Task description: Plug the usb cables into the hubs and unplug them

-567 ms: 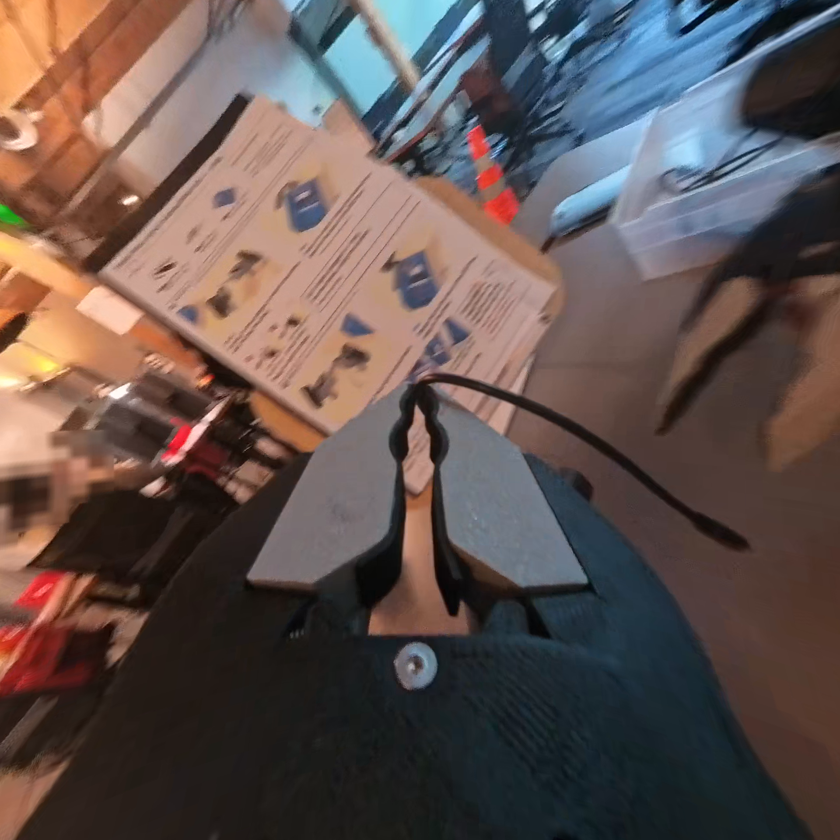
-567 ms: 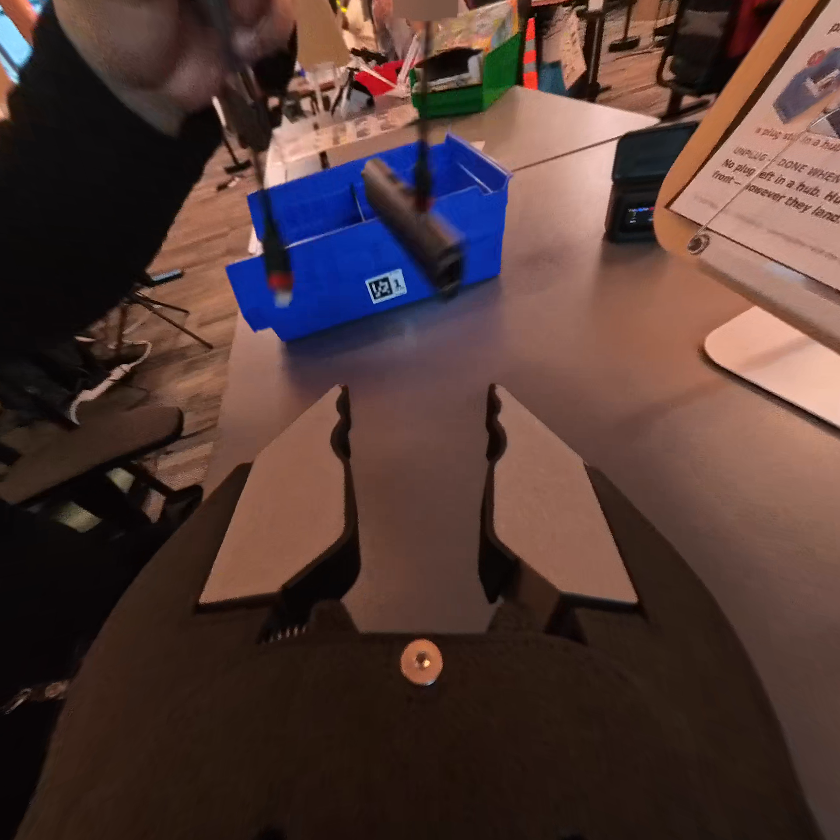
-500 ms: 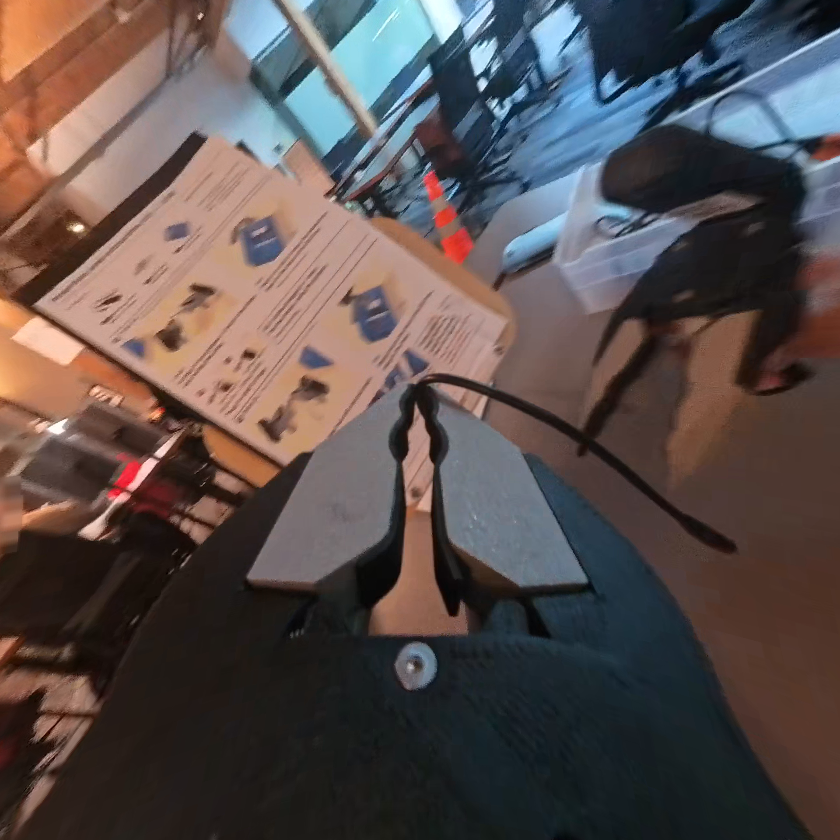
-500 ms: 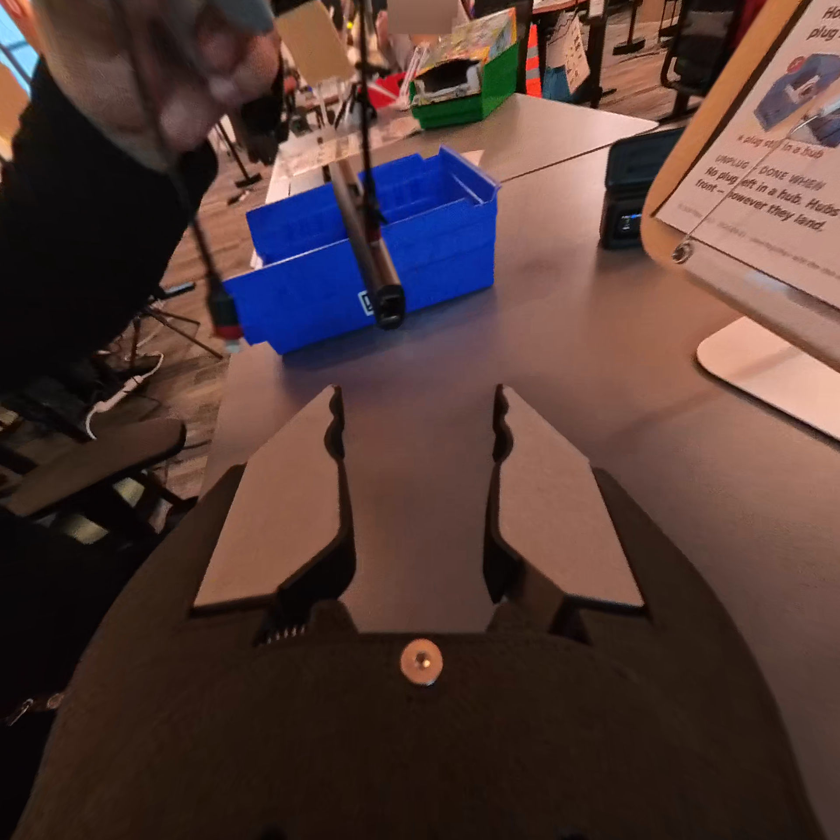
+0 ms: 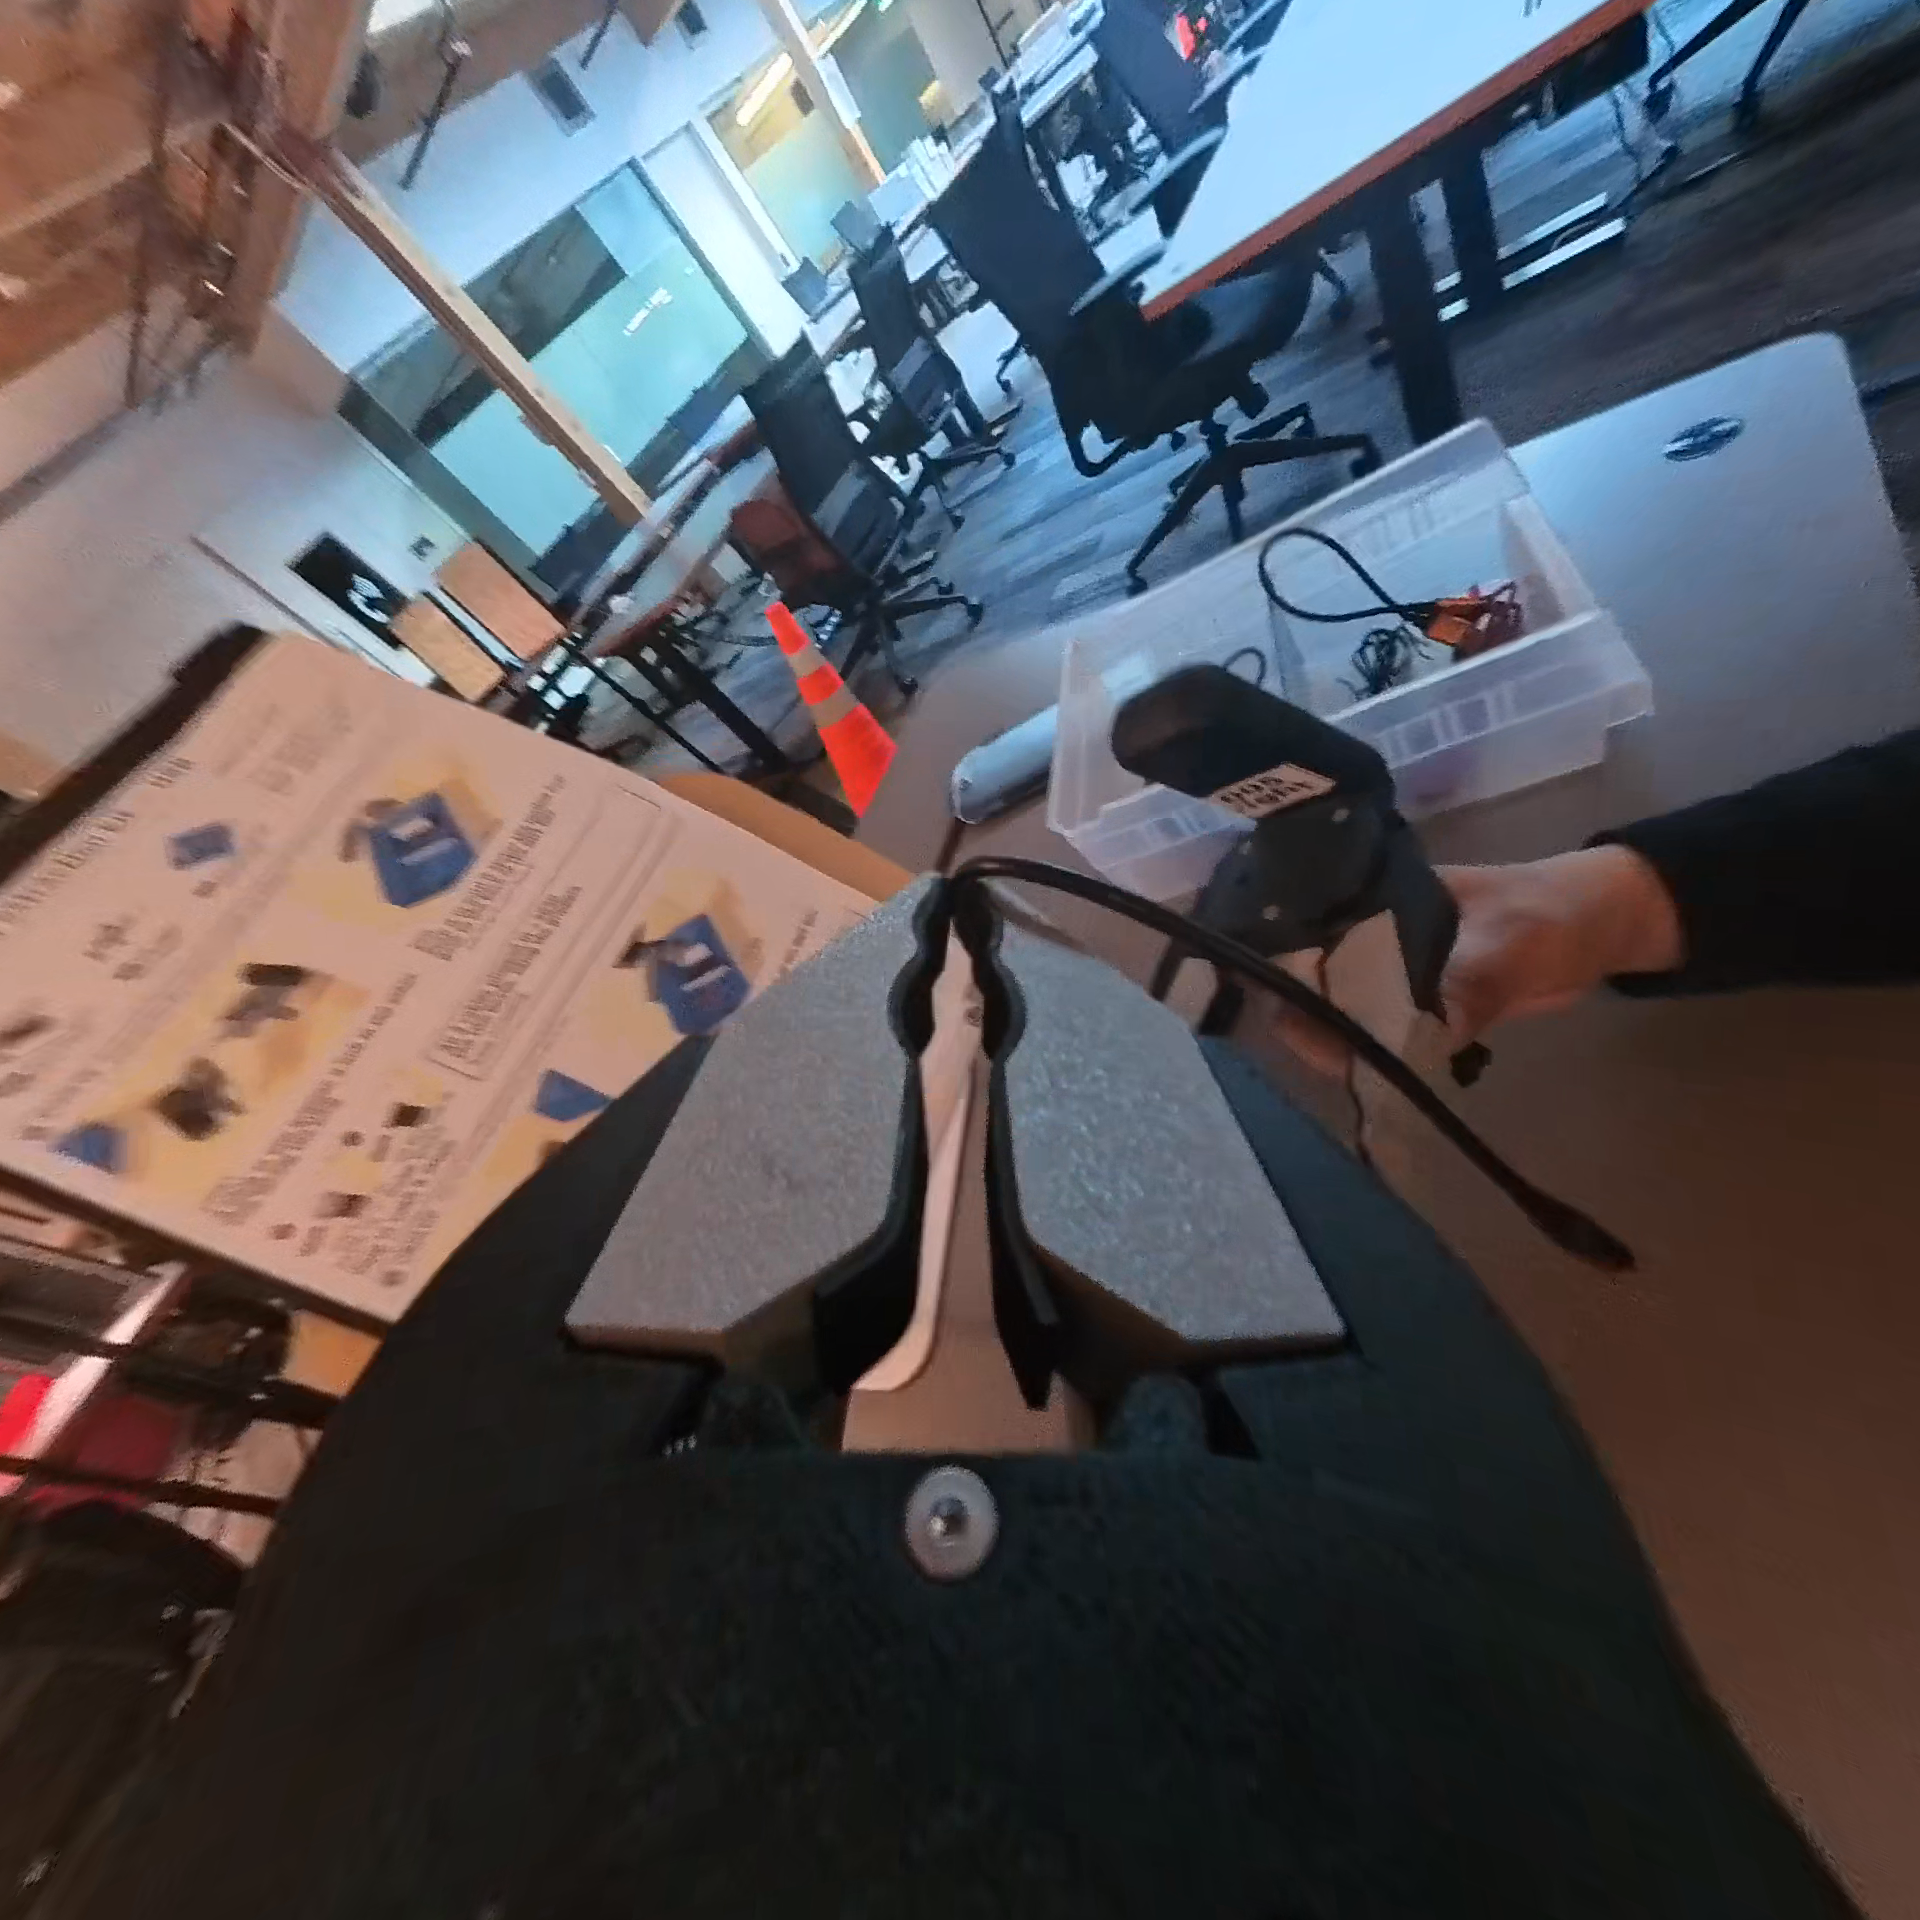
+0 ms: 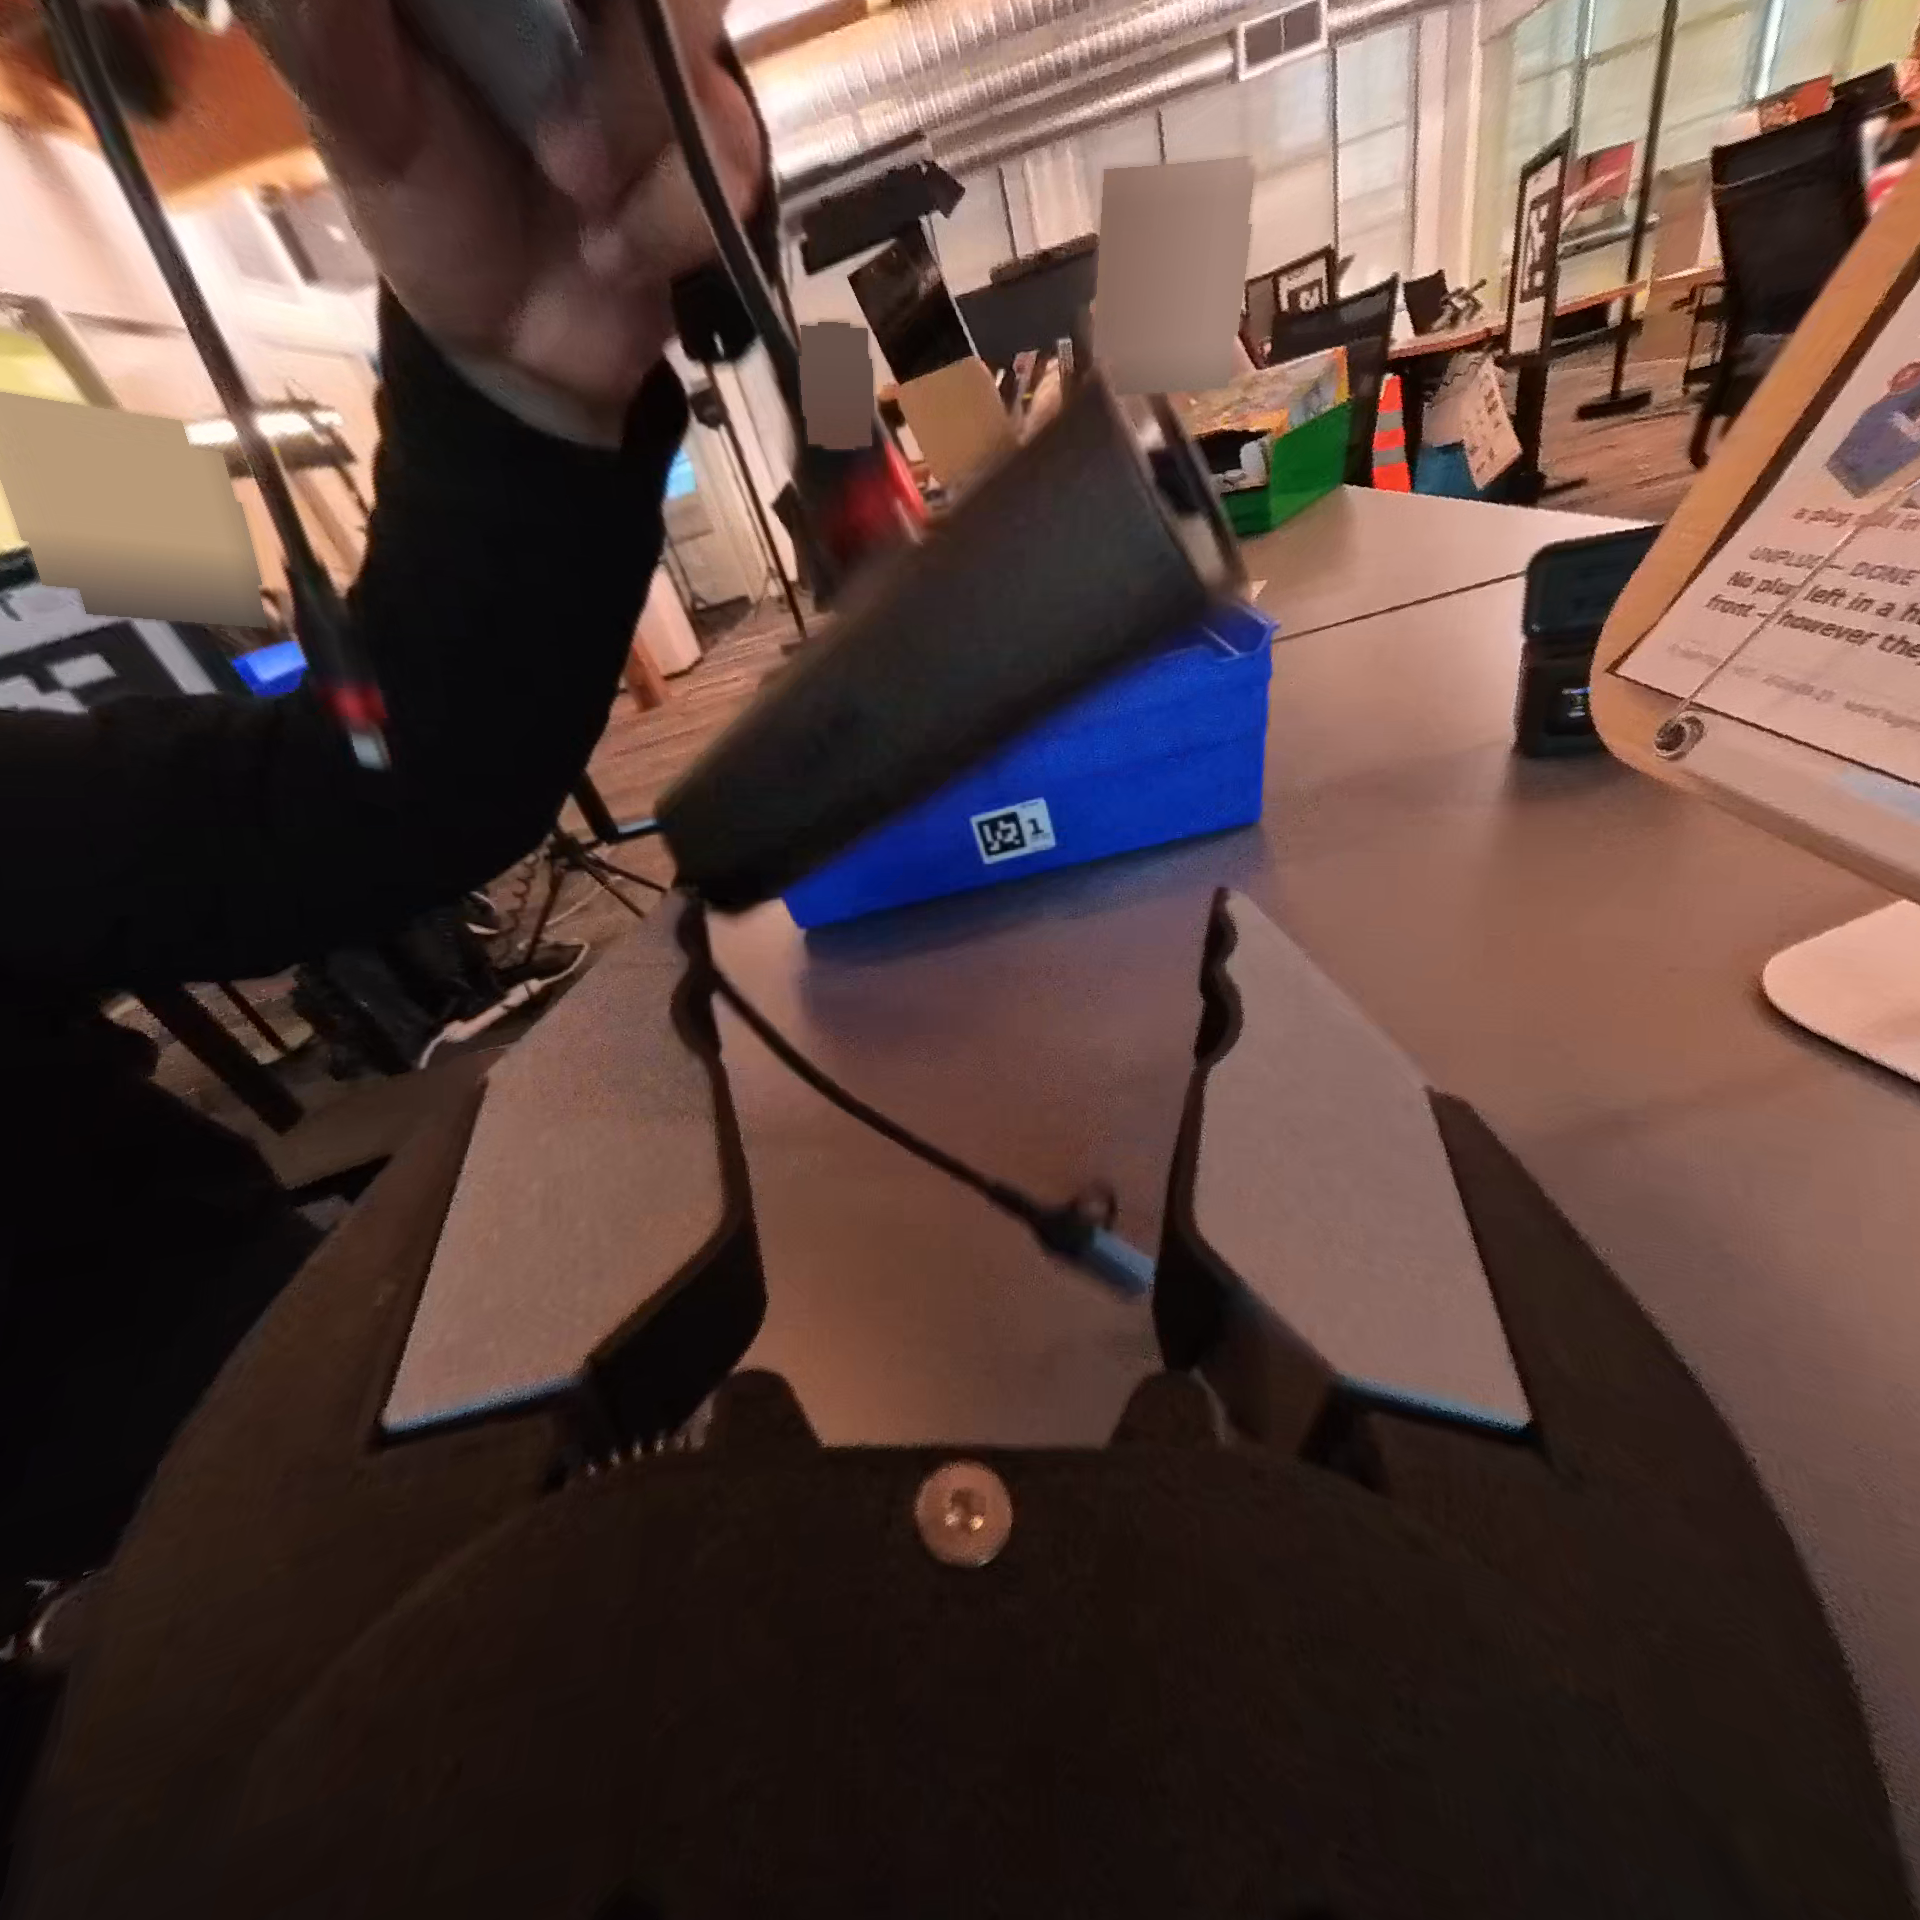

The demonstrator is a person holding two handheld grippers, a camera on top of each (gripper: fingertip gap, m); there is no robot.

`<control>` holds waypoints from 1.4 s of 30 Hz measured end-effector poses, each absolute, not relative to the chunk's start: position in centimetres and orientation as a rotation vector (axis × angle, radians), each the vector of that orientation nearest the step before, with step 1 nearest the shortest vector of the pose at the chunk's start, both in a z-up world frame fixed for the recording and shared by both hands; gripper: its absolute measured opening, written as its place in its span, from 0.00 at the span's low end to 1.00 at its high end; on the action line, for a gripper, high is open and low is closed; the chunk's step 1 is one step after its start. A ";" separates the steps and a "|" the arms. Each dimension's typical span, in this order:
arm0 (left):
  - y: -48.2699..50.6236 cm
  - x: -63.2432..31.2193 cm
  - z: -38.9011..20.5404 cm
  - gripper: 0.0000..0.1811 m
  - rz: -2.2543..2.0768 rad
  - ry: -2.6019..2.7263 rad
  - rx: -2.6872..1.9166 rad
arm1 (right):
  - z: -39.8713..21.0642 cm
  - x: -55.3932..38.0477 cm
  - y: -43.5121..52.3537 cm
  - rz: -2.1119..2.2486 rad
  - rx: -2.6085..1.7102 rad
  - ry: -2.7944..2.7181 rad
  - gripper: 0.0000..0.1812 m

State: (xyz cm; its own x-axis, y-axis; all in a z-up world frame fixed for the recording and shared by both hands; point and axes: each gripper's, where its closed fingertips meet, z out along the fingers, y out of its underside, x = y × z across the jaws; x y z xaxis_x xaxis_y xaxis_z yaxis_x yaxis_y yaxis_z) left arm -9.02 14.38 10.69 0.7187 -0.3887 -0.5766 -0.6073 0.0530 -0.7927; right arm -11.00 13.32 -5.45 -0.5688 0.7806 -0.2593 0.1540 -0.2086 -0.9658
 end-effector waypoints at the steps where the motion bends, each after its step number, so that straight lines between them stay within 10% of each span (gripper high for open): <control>1: 13.8 -9.2 12.0 0.01 0.223 0.838 -1.550 | -5.5 -10.9 13.4 1.833 -1.096 -1.602 0.50; 14: 11.3 -5.1 8.1 0.01 0.039 0.972 -1.624 | -4.7 -7.2 9.0 2.004 -0.841 -1.759 0.38; 22: 7.4 -2.3 5.3 0.00 -0.281 1.213 -1.519 | -5.4 -7.7 9.4 1.969 -0.866 -1.795 0.50; 28: 7.0 -2.2 3.6 0.01 -0.377 1.272 -1.512 | -8.0 -4.2 4.7 1.955 -0.625 -2.182 0.11; 36: 10.5 -5.3 2.6 0.01 -0.301 1.008 -1.629 | -9.5 -6.0 6.3 1.722 -0.733 -2.162 0.07; 42: 11.6 -10.8 -1.7 0.31 -0.323 0.527 -1.953 | -7.1 -7.0 10.0 1.777 -0.830 -1.906 0.07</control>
